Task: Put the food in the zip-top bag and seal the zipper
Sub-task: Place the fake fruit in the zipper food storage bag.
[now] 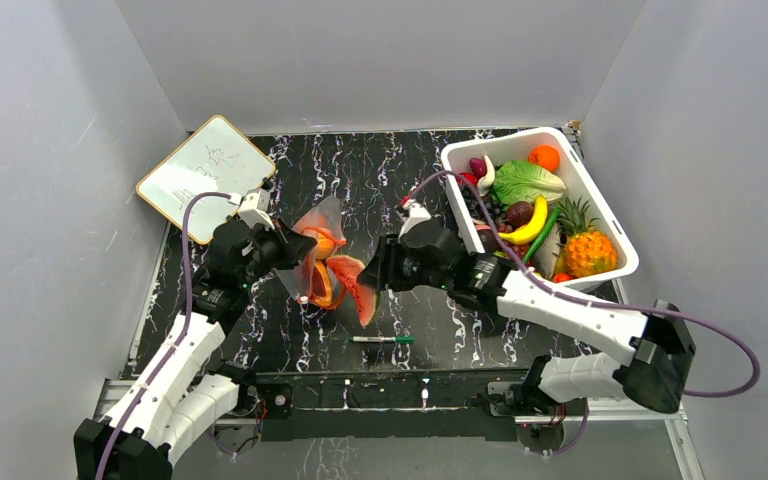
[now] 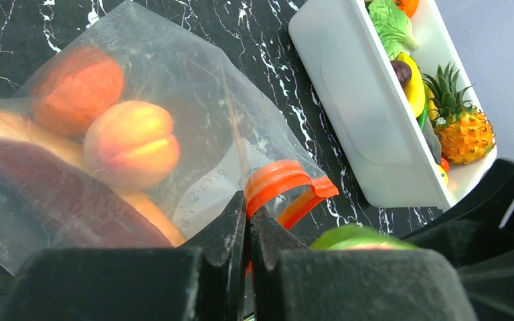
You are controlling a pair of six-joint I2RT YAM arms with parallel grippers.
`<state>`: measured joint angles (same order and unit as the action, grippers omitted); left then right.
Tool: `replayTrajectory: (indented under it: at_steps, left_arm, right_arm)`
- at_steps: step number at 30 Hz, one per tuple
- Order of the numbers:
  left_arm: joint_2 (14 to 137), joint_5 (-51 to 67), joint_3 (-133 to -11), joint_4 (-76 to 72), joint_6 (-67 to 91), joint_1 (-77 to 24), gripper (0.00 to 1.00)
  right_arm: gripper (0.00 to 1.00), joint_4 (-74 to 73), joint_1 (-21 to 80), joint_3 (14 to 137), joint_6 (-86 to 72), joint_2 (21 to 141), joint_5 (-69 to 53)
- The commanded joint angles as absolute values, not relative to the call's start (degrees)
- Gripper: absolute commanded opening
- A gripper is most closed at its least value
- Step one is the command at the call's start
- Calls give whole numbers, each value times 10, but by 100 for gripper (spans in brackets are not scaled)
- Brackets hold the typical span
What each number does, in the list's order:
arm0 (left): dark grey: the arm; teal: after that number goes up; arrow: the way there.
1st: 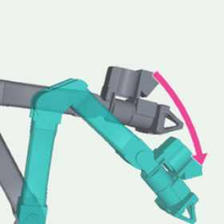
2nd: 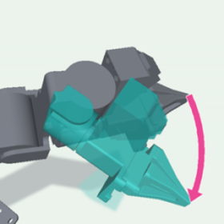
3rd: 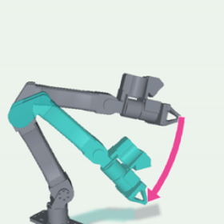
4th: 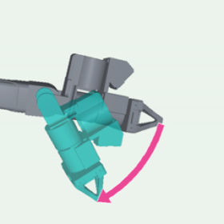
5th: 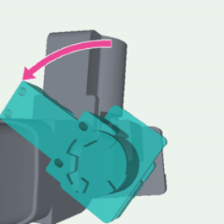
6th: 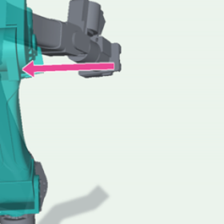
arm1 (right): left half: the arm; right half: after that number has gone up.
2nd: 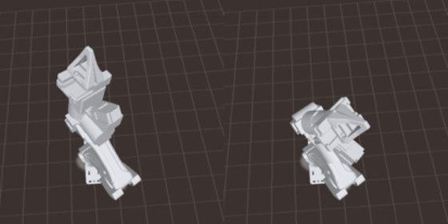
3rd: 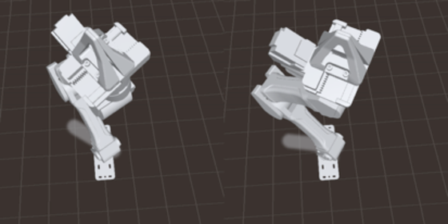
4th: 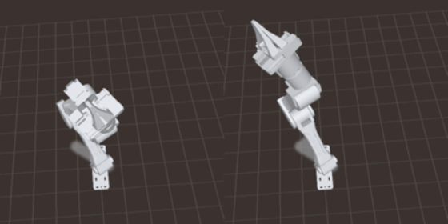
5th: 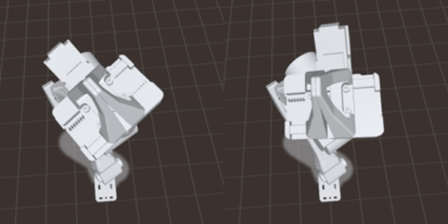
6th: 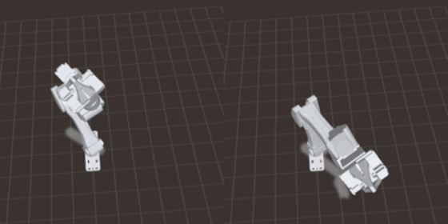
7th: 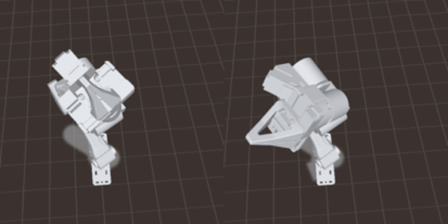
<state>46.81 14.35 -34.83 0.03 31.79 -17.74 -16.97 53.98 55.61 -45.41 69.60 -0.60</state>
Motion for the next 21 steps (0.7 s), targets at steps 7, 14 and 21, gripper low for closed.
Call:
replayTrajectory:
  at_steps: [7,14,21]
  left_arm:
    - [440,154,-382,24,311,-177,0]
    - [416,186,-398,64,306,-177,0]
    - [411,209,-404,84,310,-177,0]
  right_arm:
    - [20,-141,609,623,-472,791,53]
    - [18,-157,610,642,-474,827,130]
    - [18,-228,610,670,-470,846,230]
